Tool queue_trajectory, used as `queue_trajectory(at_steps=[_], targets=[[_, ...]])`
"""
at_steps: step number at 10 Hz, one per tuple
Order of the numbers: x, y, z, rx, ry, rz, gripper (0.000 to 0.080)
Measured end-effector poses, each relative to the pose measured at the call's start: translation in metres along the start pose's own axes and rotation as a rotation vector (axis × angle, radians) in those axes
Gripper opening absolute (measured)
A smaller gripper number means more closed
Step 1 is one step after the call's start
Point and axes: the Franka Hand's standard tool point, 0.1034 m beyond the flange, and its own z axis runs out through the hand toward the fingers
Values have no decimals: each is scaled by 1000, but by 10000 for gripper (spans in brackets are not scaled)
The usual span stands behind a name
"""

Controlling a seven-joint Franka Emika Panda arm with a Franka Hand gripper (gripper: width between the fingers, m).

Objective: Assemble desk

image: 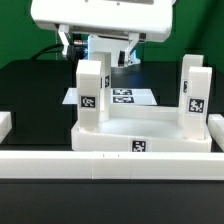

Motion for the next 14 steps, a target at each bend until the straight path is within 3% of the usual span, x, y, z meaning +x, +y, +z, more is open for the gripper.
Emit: queue_trajectory(at_steps=[3, 7, 11, 14], targets=[[1, 1, -2, 4, -6, 1, 648], [22, 15, -23, 50, -56, 34, 648], [9, 15, -13, 60, -121, 40, 648], [5, 5, -5, 139, -354, 42, 648]])
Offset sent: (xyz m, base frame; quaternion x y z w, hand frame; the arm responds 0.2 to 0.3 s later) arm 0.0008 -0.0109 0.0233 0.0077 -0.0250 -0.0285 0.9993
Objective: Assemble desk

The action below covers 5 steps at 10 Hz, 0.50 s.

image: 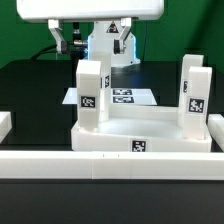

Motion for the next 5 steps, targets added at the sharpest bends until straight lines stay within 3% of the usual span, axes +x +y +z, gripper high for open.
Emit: queue_trajectory(at_steps=[2, 5], targets=[[-5, 2, 3, 31, -139, -11, 648], [-6, 3, 7, 40, -353, -37, 648]])
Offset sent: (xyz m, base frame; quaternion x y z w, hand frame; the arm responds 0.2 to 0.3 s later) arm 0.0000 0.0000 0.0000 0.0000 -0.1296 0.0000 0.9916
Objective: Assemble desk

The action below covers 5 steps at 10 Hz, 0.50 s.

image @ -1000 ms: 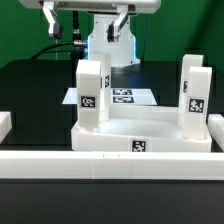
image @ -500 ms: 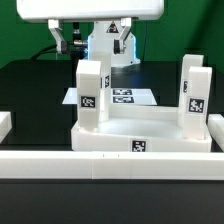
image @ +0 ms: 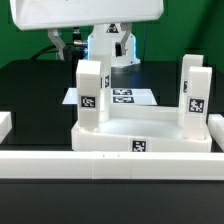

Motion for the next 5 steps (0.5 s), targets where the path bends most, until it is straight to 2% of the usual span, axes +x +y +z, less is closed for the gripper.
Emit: queue_trajectory(at_steps=[1, 2, 4, 5], targets=[[9, 2, -2, 4, -39, 0, 648], [13, 3, -2, -2, -17, -1, 648], [12, 3, -2, -2, -19, 0, 648], [14, 6, 0, -22, -22, -13, 648]])
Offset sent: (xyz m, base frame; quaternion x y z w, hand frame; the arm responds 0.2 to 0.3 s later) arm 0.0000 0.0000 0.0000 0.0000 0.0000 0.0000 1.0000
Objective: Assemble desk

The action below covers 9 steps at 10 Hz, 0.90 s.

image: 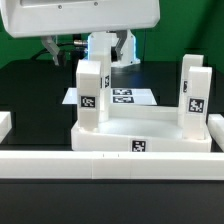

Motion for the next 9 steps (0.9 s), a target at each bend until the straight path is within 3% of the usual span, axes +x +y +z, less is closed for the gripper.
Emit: queue_trajectory(at_steps=[1, 2, 5, 9], targets=[[7, 4, 2, -40, -2, -26, 648], [14, 5, 2, -52, 2, -33, 648], [33, 2, -3, -63, 21, -30, 648], [32, -2, 3, -63, 21, -17, 648]])
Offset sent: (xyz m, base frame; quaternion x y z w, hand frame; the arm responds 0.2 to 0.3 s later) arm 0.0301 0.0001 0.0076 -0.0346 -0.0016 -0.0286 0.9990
